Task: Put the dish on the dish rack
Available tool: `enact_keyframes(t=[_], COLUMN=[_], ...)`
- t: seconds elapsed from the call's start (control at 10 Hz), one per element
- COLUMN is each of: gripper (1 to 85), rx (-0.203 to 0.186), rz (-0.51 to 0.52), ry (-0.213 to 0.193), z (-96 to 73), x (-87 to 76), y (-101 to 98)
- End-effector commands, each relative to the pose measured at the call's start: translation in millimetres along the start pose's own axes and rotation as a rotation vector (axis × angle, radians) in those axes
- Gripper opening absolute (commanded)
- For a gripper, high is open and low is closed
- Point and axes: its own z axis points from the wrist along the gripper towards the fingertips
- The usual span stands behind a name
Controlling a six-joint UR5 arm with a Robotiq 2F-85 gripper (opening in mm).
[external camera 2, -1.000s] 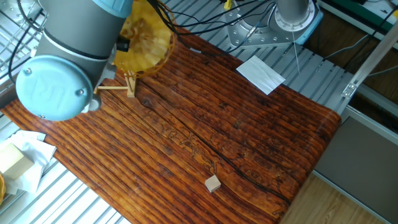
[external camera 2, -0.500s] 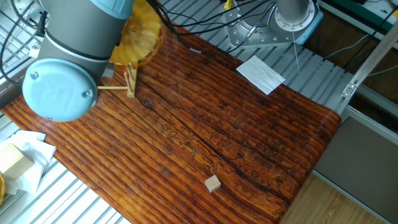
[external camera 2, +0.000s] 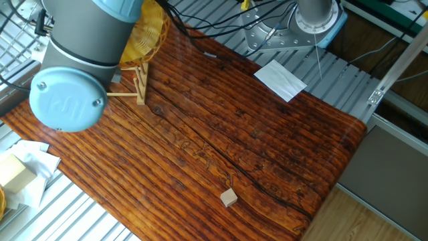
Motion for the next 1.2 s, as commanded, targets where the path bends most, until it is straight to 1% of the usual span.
enact_keyframes(t=[0.0,0.2,0.5,0.9,1.1], gripper=[1.0,1.0,1.0,1.0,1.0], rx=[0.029,0.071,0.108,0.11,0.131], rz=[0.058,0.089,0.119,0.166,0.181], ry=[0.014,0.017,0.009,0.006,0.011], z=[6.9,10.7,14.5,16.7,17.5], x=[3.5,4.3,2.8,-3.2,-4.4], y=[-11.4,-23.8,-36.0,-38.8,-44.7])
